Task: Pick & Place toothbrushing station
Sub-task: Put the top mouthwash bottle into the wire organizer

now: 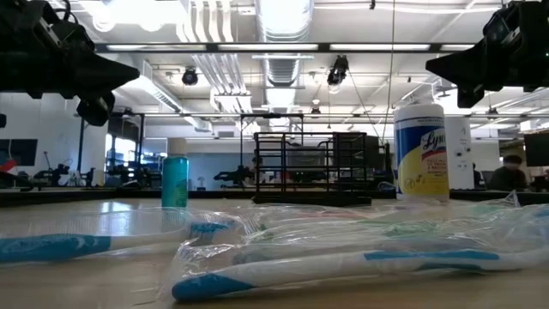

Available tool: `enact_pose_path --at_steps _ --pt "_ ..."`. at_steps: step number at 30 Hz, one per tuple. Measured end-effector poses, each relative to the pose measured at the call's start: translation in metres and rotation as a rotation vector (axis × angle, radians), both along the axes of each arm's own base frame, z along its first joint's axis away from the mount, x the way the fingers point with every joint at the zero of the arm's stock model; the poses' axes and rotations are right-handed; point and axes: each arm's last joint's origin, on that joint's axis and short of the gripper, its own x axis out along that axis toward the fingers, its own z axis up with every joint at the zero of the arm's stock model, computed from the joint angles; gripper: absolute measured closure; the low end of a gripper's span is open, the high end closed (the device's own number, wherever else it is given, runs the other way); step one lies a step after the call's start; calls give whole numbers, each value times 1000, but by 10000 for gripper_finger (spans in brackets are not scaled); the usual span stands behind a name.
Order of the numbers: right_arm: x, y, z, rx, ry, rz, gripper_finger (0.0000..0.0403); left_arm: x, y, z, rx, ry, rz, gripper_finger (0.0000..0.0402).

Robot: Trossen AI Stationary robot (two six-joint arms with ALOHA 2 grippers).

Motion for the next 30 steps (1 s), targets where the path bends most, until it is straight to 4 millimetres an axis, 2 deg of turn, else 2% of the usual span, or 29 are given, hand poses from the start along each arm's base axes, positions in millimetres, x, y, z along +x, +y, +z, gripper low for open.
enact_pose_path --at_steps 4,8,22,30 --pt "0 0 0 2 0 0 394 0 1 1 15 -7 40 388" --pt "0 0 0 3 0 0 394 0 3 1 -53 -22 92 388" --pt "0 0 -2 29 13 3 394 0 3 1 36 -8 90 388" --pt "0 0 -2 46 16 13 394 0 1 2 36 -7 32 395"
